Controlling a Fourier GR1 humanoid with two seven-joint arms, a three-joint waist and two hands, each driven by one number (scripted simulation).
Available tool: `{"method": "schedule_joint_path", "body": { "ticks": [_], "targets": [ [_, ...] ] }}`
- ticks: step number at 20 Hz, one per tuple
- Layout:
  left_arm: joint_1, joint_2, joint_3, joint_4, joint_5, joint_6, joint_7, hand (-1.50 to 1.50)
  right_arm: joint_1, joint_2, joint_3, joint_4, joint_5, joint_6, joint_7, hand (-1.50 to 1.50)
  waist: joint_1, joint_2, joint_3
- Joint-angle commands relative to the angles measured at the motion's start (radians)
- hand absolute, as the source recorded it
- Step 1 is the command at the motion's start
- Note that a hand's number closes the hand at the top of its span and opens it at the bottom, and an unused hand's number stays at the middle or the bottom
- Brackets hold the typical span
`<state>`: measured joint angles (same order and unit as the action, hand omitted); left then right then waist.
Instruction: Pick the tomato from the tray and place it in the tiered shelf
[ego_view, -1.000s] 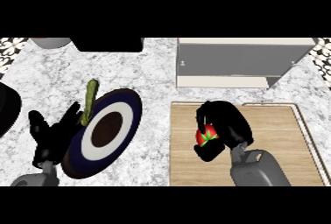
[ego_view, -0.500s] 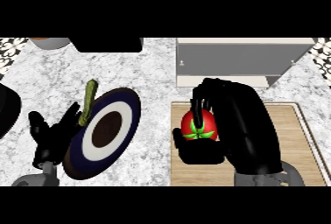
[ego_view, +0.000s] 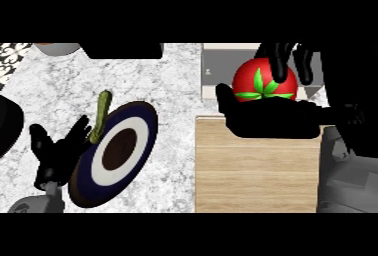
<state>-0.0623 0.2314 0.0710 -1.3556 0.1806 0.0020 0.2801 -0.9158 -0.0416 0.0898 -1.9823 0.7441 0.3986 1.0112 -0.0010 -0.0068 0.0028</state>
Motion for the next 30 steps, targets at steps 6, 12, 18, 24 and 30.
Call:
{"method": "schedule_joint_path", "body": {
  "ticks": [6, 12, 18, 24, 30],
  "targets": [
    [0.046, -0.024, -0.015, 0.032, -0.02, -0.015, -0.053, 0.0, -0.314, -0.136, -0.272, 0.304, -0.077, 0.057, 0.036, 1.5, 0.011, 0.007, -0.004],
    [0.074, -0.055, -0.053, -0.026, -0.061, 0.03, -0.014, 0.0, -0.339, -0.226, -0.317, 0.486, -0.09, 0.042, -0.105, 1.5, 0.014, 0.007, -0.003],
    [0.024, -0.01, 0.001, -0.014, -0.021, -0.004, 0.025, 0.0, -0.296, -0.295, -0.307, 0.629, -0.102, 0.034, -0.302, 1.5, 0.01, 0.009, -0.003],
    [0.018, -0.054, -0.024, 0.022, -0.046, 0.005, -0.014, 0.0, -0.373, -0.329, -0.291, 0.812, -0.059, -0.024, -0.38, 1.5, 0.012, 0.01, -0.003],
    [0.036, -0.051, -0.043, -0.07, -0.039, -0.001, 0.068, 0.0, -0.392, -0.33, -0.278, 1.023, 0.0, -0.163, -0.524, 1.5, 0.026, 0.011, -0.003]
  ]
}}
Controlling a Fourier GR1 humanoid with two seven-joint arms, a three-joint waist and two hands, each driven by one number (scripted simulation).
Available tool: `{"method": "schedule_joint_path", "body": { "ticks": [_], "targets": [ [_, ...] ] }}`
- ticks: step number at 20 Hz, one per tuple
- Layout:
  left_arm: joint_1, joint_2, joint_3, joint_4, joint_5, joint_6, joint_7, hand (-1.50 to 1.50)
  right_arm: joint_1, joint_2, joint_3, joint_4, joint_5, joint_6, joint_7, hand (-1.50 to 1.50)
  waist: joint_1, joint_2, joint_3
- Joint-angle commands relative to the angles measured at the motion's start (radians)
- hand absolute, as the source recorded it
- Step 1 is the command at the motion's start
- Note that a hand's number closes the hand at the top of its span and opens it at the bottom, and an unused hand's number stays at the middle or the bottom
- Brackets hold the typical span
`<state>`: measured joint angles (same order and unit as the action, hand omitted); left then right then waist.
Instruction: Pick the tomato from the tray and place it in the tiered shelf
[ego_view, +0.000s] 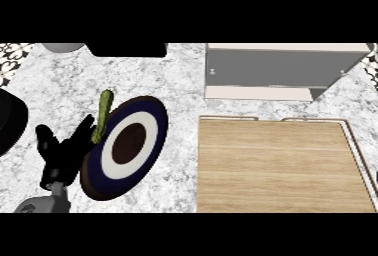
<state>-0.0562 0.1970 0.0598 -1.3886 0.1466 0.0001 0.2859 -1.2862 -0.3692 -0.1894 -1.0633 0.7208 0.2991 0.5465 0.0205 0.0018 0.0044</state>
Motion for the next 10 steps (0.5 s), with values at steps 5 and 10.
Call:
{"method": "schedule_joint_path", "body": {
  "ticks": [5, 10],
  "targets": [
    [0.021, -0.013, -0.005, 0.033, -0.025, 0.009, 0.004, 0.0, -0.04, 0.009, 0.023, 0.206, 0.06, -0.144, -0.138, 1.5, 0.001, 0.004, -0.005],
    [-0.011, -0.012, 0.003, 0.054, -0.021, -0.001, 0.013, 0.0, -0.043, -0.01, -0.013, 0.281, 0.026, -0.168, -0.233, 1.5, -0.006, 0.003, -0.005]
  ]
}}
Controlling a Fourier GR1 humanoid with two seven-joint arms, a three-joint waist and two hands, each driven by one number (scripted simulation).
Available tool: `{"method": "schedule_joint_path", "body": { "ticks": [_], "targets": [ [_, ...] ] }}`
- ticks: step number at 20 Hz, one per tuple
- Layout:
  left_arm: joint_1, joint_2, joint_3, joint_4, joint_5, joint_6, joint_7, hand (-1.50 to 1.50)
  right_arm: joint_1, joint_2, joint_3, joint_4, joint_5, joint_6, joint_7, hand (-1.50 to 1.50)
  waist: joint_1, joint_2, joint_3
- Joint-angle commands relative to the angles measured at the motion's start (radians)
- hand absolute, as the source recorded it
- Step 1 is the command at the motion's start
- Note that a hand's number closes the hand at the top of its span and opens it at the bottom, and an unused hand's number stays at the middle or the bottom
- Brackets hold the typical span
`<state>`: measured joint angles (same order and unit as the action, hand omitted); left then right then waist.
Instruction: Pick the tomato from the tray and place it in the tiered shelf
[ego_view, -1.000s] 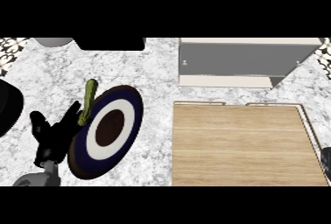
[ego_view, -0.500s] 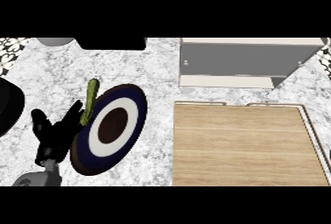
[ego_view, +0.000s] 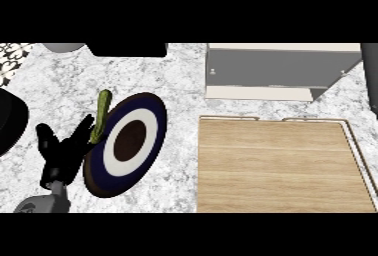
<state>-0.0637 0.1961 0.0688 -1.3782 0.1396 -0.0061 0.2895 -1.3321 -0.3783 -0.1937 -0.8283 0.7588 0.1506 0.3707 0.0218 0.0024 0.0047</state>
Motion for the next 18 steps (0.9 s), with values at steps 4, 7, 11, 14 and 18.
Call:
{"method": "schedule_joint_path", "body": {
  "ticks": [4, 7, 11, 14, 18],
  "targets": [
    [-0.009, -0.015, 0.007, 0.078, -0.018, -0.002, -0.043, 0.0, -0.044, -0.006, -0.006, 0.126, -0.003, -0.032, -0.1, 1.5, -0.003, 0.004, -0.005],
    [-0.008, 0.005, 0.014, 0.011, -0.011, 0.004, 0.031, 0.0, -0.084, 0.012, 0.017, 0.12, 0.013, -0.011, -0.038, 1.5, -0.004, 0.001, -0.005],
    [-0.013, -0.025, -0.011, 0.022, -0.025, 0.009, 0.011, 0.0, -0.068, 0.006, -0.044, 0.163, -0.011, -0.092, -0.044, 1.5, -0.003, 0.004, -0.005],
    [0.033, -0.016, -0.005, -0.012, -0.01, -0.005, 0.018, 0.0, -0.097, -0.029, -0.138, 0.151, -0.078, -0.135, -0.012, -1.5, 0.002, 0.002, -0.005],
    [0.025, -0.019, 0.009, 0.04, -0.015, -0.004, -0.009, 0.0, -0.094, 0.028, -0.169, 0.135, -0.129, -0.175, 0.016, -1.5, -0.01, 0.0, -0.005]
  ]
}}
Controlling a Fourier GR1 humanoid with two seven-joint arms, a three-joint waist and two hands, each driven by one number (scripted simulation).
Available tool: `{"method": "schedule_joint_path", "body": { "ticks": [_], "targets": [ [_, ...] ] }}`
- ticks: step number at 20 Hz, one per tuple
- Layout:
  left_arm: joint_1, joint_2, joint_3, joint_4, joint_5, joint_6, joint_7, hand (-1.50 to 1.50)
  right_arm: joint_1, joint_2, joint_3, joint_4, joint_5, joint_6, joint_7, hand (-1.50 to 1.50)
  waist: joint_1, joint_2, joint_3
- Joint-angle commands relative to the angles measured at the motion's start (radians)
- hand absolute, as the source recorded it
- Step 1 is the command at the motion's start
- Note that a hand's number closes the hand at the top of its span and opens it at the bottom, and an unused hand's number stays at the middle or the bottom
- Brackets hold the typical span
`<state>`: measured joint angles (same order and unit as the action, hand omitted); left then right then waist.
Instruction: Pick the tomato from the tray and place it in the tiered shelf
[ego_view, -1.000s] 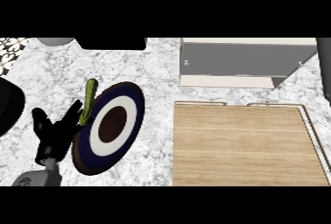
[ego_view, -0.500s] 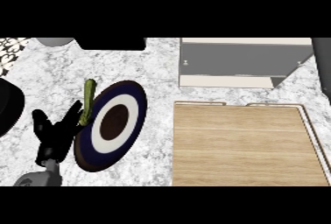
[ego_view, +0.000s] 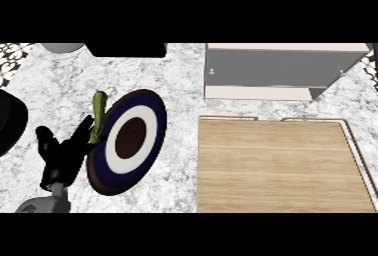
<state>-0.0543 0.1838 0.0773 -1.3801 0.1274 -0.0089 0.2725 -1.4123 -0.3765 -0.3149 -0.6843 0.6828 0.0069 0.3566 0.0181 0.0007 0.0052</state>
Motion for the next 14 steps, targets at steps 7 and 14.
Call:
{"method": "schedule_joint_path", "body": {
  "ticks": [7, 14],
  "targets": [
    [0.014, -0.021, -0.023, 0.0, -0.01, 0.003, 0.043, 0.0, -0.06, -0.005, -0.191, 0.002, -0.201, -0.083, 0.008, -1.5, 0.001, 0.003, -0.005],
    [0.01, 0.013, 0.015, -0.001, -0.004, -0.011, 0.026, 0.0, -0.041, -0.111, -0.231, 0.011, -0.185, -0.24, -0.002, -1.5, 0.002, 0.004, -0.005]
  ]
}}
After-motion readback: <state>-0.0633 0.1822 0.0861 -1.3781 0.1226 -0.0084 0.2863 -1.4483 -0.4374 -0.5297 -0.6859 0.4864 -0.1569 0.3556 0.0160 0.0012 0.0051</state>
